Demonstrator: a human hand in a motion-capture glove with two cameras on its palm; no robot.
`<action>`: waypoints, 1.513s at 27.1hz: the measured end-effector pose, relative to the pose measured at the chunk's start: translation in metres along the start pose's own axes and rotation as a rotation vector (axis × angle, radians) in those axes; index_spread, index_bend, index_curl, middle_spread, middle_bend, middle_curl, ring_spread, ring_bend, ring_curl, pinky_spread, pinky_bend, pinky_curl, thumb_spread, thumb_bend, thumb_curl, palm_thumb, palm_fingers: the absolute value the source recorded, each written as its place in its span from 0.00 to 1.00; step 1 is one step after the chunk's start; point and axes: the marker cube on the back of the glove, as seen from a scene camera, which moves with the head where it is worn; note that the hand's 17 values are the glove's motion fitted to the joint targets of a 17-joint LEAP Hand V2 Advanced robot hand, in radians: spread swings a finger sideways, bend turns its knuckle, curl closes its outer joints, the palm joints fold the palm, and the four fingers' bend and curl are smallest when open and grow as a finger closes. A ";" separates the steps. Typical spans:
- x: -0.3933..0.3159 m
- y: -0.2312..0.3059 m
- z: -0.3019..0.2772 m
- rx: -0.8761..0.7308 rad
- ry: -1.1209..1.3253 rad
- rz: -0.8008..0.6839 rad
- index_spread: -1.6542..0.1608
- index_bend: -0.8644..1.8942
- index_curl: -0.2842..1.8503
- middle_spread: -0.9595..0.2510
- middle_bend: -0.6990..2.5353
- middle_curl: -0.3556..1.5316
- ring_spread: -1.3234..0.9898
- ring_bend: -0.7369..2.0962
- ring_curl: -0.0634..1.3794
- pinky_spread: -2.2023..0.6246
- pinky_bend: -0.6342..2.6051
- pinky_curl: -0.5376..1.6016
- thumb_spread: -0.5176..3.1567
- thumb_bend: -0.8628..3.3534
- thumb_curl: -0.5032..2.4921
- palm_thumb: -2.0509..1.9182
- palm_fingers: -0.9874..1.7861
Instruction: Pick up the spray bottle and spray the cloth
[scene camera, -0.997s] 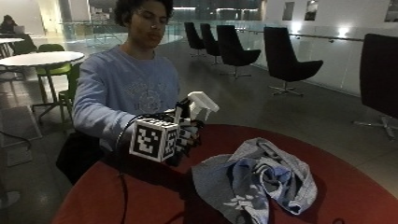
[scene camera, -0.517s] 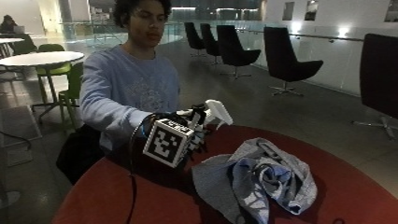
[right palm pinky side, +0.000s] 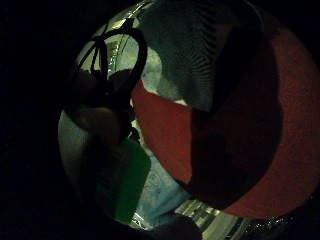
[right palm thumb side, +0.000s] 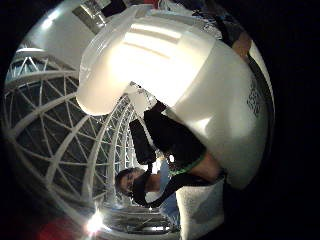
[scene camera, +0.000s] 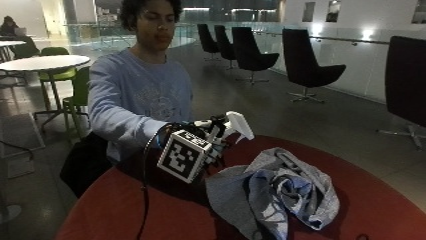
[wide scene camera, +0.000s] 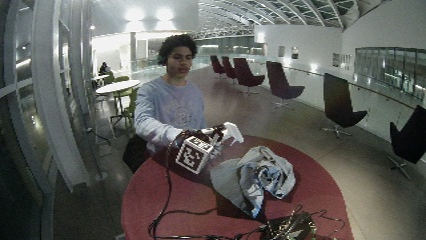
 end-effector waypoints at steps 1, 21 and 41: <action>0.000 0.000 0.000 0.000 -0.002 0.001 0.78 0.35 0.26 0.76 0.32 0.44 0.56 0.48 0.35 0.81 0.30 0.43 0.45 0.20 0.26 0.61 0.76; 0.000 -0.007 0.006 0.021 -0.014 0.007 0.79 0.36 0.27 0.77 0.32 0.44 0.57 0.48 0.36 0.81 0.30 0.43 0.46 0.20 0.26 0.61 0.76; -0.002 -0.007 0.010 0.008 -0.028 0.017 0.80 0.35 0.27 0.78 0.32 0.45 0.57 0.48 0.36 0.81 0.31 0.44 0.47 0.20 0.26 0.61 0.76</action>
